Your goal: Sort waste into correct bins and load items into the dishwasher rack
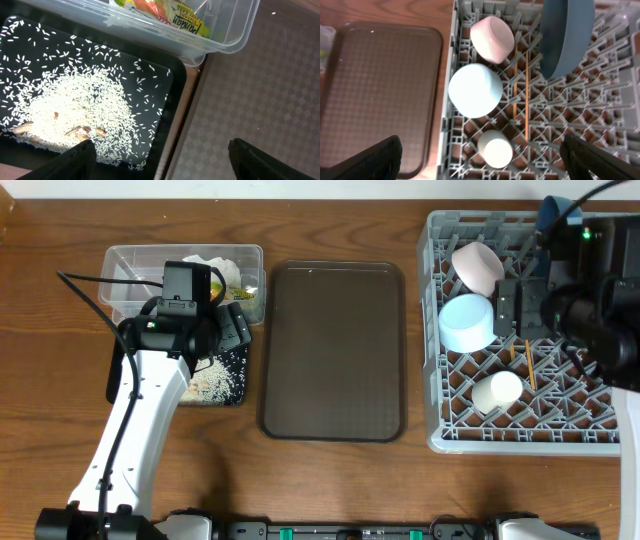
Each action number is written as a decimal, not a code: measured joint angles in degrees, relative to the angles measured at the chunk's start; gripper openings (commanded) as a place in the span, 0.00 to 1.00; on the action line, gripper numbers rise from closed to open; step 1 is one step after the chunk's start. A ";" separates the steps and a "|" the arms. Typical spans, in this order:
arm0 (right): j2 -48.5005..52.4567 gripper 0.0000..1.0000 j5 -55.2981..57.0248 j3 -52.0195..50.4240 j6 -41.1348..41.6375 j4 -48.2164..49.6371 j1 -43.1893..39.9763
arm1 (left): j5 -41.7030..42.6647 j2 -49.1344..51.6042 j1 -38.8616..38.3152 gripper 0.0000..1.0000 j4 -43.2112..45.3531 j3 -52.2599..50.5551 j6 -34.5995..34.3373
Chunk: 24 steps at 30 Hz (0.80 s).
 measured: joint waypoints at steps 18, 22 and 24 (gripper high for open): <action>-10.64 0.99 9.60 -1.20 9.90 -4.00 -0.83 | 0.00 0.00 0.00 0.87 0.00 0.00 0.00; -20.72 0.99 11.02 -10.29 9.53 8.33 -1.22 | -0.02 0.00 0.00 0.87 0.04 0.00 0.00; -26.10 0.99 10.38 -19.28 8.59 18.38 -2.51 | 0.00 0.00 0.00 0.87 0.02 0.00 0.00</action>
